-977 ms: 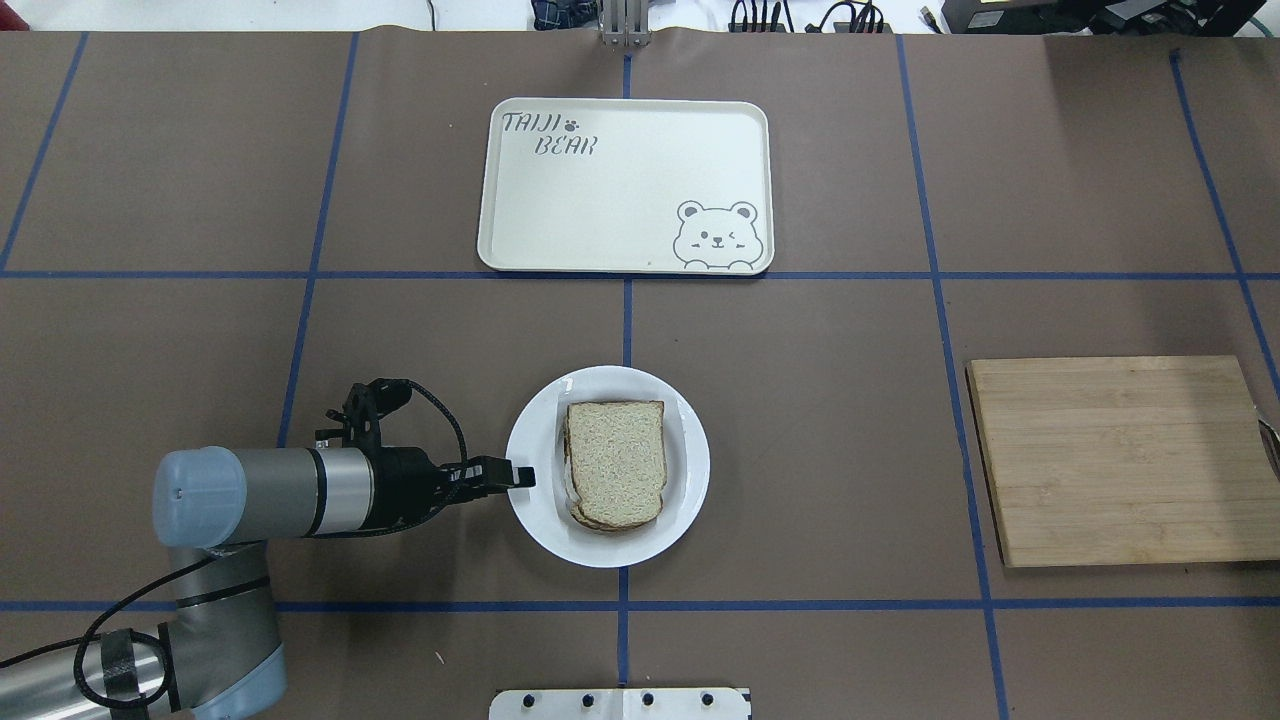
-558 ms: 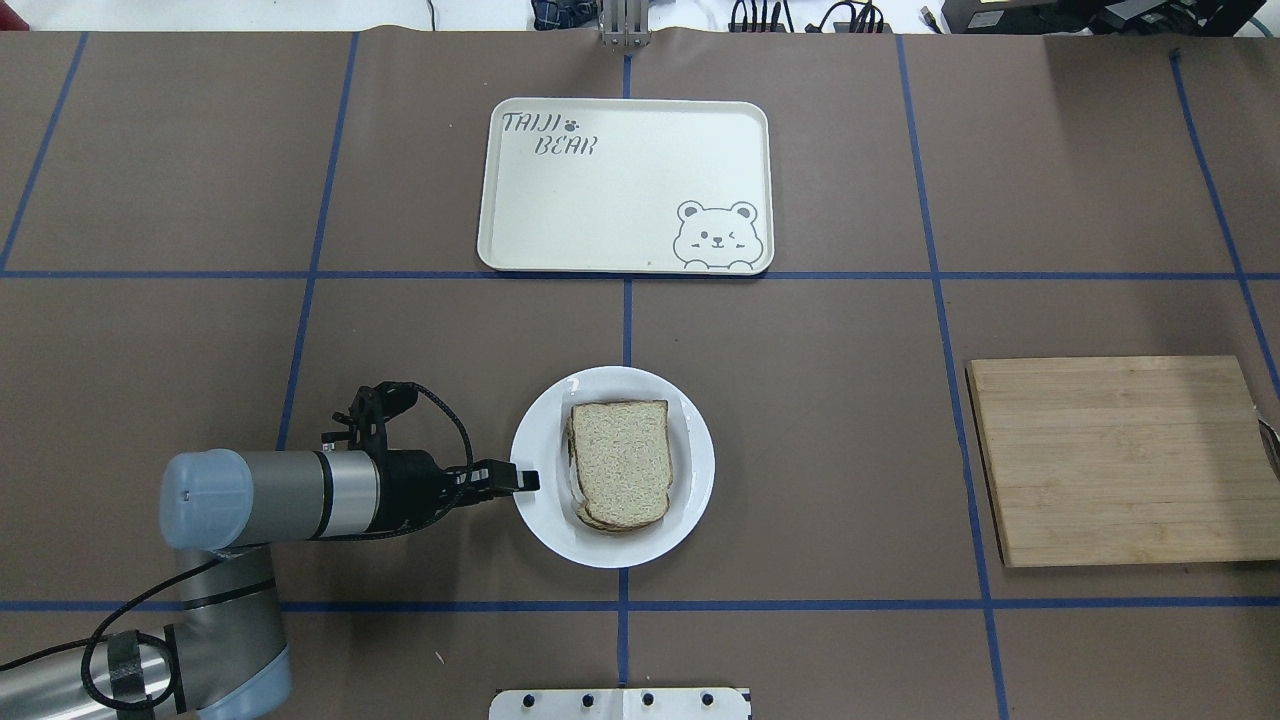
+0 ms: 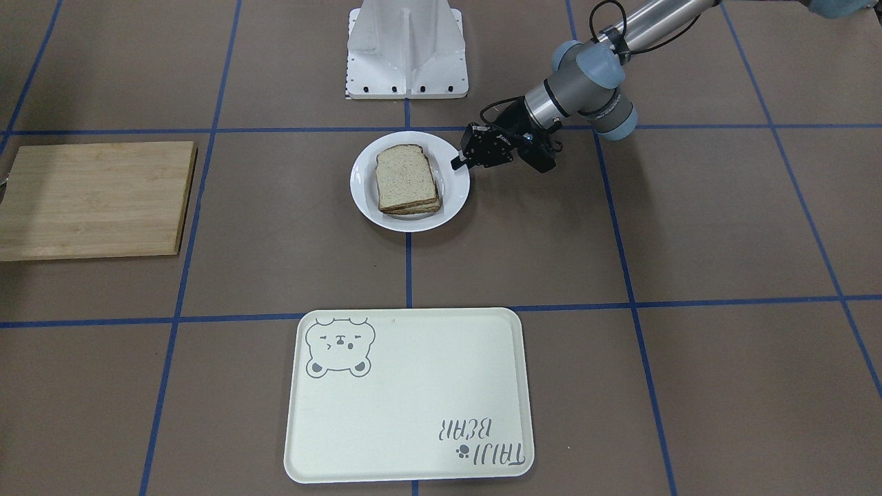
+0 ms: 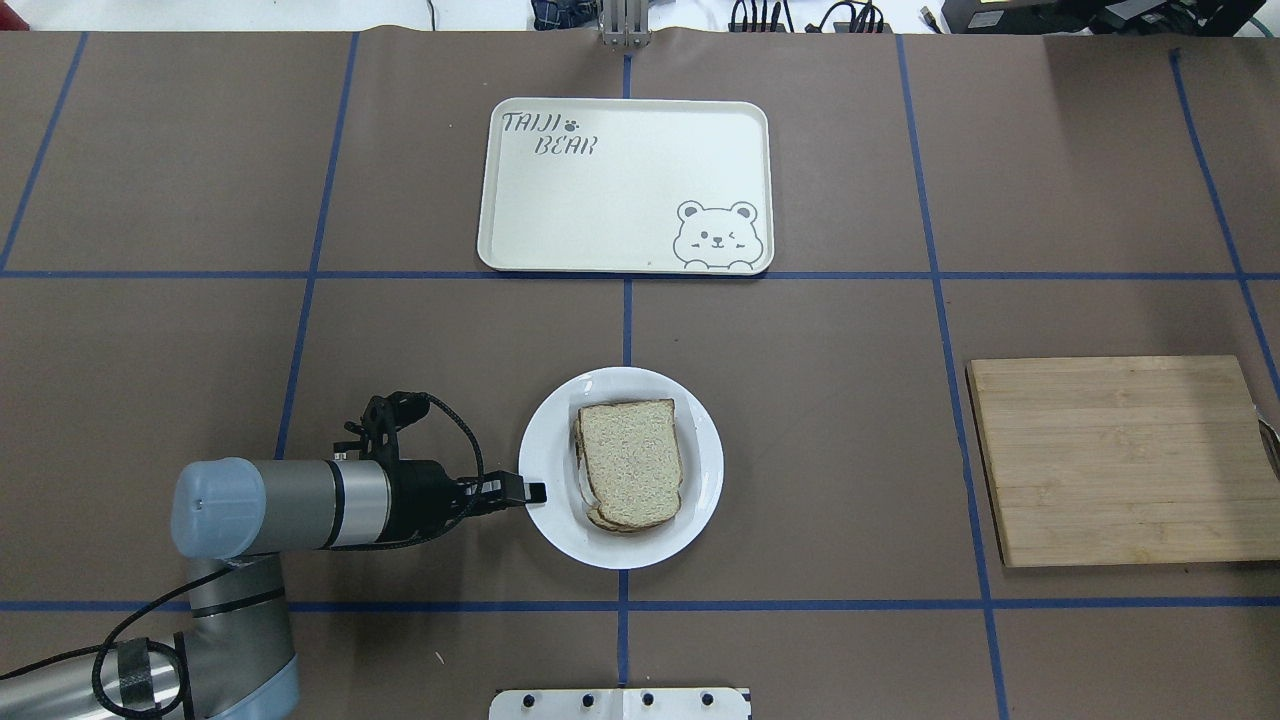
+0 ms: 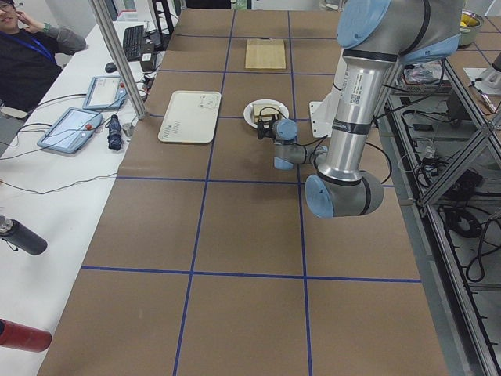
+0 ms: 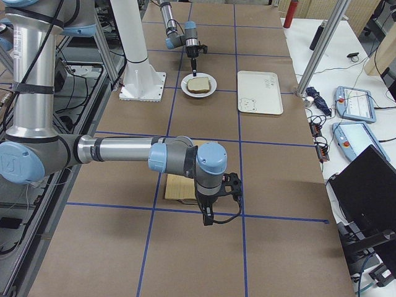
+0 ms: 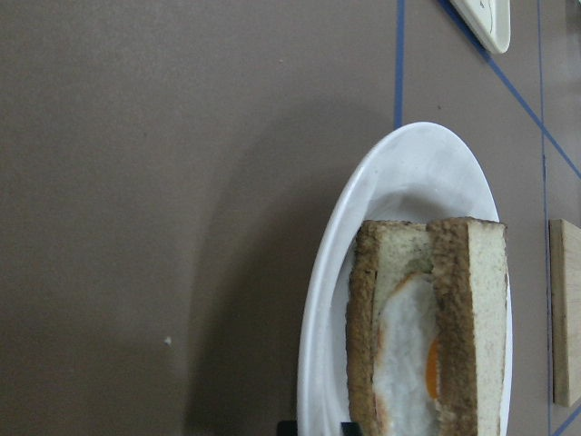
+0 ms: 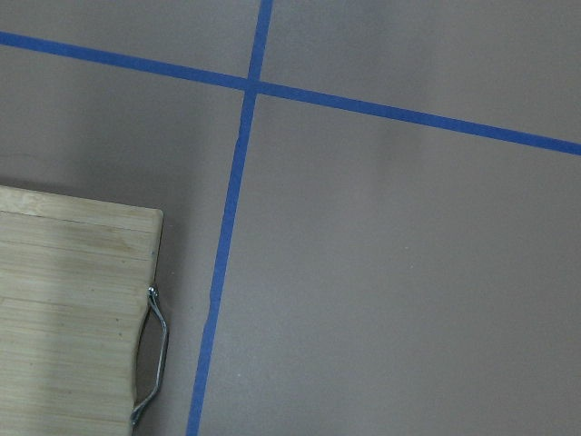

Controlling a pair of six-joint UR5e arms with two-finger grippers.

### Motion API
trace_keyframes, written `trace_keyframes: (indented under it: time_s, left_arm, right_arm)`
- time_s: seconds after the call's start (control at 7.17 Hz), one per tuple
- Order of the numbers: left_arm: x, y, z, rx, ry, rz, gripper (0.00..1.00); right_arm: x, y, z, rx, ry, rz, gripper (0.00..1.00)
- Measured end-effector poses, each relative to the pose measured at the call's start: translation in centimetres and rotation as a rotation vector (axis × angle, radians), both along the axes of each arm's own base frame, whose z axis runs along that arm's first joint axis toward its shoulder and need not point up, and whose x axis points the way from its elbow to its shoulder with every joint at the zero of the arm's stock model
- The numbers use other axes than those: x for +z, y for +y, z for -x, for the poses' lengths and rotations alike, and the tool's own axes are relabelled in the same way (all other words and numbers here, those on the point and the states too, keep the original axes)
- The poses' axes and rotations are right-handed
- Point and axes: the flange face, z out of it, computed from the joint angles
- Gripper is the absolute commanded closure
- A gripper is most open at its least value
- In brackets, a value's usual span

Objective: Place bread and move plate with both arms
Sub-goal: 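Grasp the rim of the white plate nearest the left gripper, then slide the plate with the left gripper onto the bear-print tray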

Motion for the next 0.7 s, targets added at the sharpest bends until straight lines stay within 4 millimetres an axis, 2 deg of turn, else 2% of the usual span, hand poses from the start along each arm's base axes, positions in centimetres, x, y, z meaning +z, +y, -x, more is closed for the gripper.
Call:
trace_keyframes:
  time_s: [0.42, 0.7]
  left_arm:
    - [-0.5, 0.2, 0.4, 0.003, 0.038, -0.007, 1.00]
    - [-1.8, 0.5, 1.1, 0.011, 0.102, 0.039, 1.00]
  right_arm:
    - [0.1, 0.1, 0.0, 0.000, 0.000, 0.002, 0.00]
    - [0.1, 0.1, 0.0, 0.000, 0.001, 0.002, 0.00]
